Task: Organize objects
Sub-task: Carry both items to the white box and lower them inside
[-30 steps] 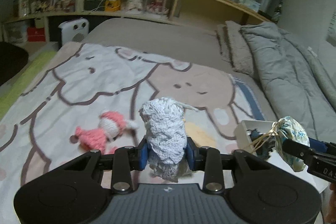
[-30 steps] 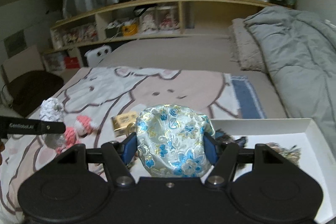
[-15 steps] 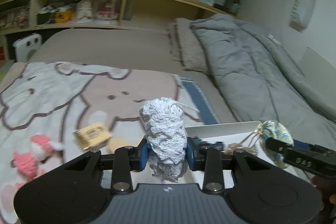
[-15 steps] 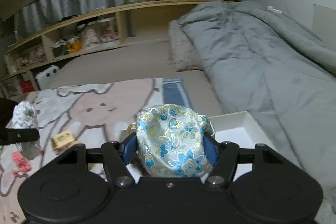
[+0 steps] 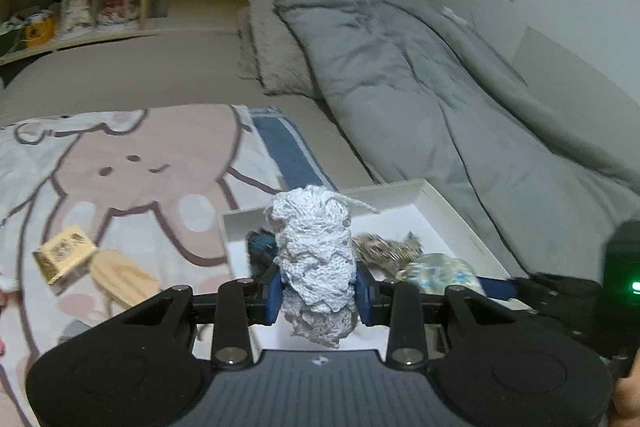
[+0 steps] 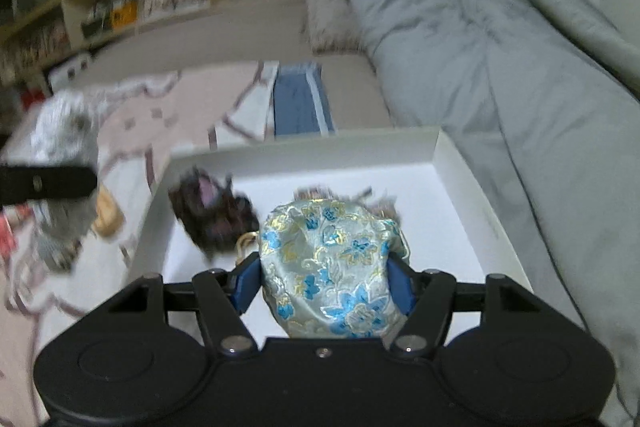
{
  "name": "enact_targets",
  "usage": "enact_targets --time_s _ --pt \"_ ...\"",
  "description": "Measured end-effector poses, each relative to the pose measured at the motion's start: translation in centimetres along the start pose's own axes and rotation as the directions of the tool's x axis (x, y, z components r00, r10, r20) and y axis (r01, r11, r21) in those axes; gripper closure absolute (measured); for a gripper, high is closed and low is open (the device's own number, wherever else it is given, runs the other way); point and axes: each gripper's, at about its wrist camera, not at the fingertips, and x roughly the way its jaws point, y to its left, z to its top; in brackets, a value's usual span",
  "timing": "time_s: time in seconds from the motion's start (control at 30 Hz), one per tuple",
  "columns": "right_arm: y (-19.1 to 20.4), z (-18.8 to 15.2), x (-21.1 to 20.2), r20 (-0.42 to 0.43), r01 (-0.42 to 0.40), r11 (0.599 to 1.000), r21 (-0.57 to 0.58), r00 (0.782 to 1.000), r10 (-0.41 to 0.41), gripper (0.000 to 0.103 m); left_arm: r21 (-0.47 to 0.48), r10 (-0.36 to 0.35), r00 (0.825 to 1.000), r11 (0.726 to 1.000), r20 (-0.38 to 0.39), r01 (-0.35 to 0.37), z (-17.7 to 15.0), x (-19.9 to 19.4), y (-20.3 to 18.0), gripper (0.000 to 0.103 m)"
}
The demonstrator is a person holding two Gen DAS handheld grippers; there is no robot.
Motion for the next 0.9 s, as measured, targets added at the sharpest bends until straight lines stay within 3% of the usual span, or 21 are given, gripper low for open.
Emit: enact_targets --time_s 0.17,0.3,0.4,0.53,0.73,0.9 --pt "-1.0 -0.8 2.8 -0.093 -0.007 1.000 -0.009 0.996 0.006 0.037 0.042 -0.020 0.998 0.999 -0.062 0.023 -1.3 1.7 -1.4 0.066" --pt "-2.0 -1.3 5.1 -0.160 0.065 0.998 -0.019 0.985 -0.067 0.037 0.045 -0.039 0.994 0.998 -0.105 0.044 -1.9 3.3 -1.8 0.066" --pt "-3.4 -0.8 5.7 -0.145 0.095 0.994 0.047 0.986 -0.087 0.037 0.043 -0.051 0.990 0.997 -0.129 0.057 -2.0 4.7 -2.0 0.066" --pt "-4.6 -0.1 6.5 -0.115 0.218 0.971 0.101 0.972 -0.206 0.037 0.057 -0.058 0.986 0.996 -0.159 0.068 -1.8 6.6 -2.2 0.066" --pt "-6.7 0.7 7.4 -0.097 0.250 0.941 0.229 0.967 -0.234 0.037 0.048 -0.086 0.975 0.994 -0.203 0.098 -1.0 9.9 -2.2 0.066" --pt "-6.5 1.0 7.8 -0.089 0.244 0.946 0.215 0.969 -0.230 0.037 0.020 -0.086 0.971 0.995 -0.223 0.093 0.2 12.6 -2.6 0.066"
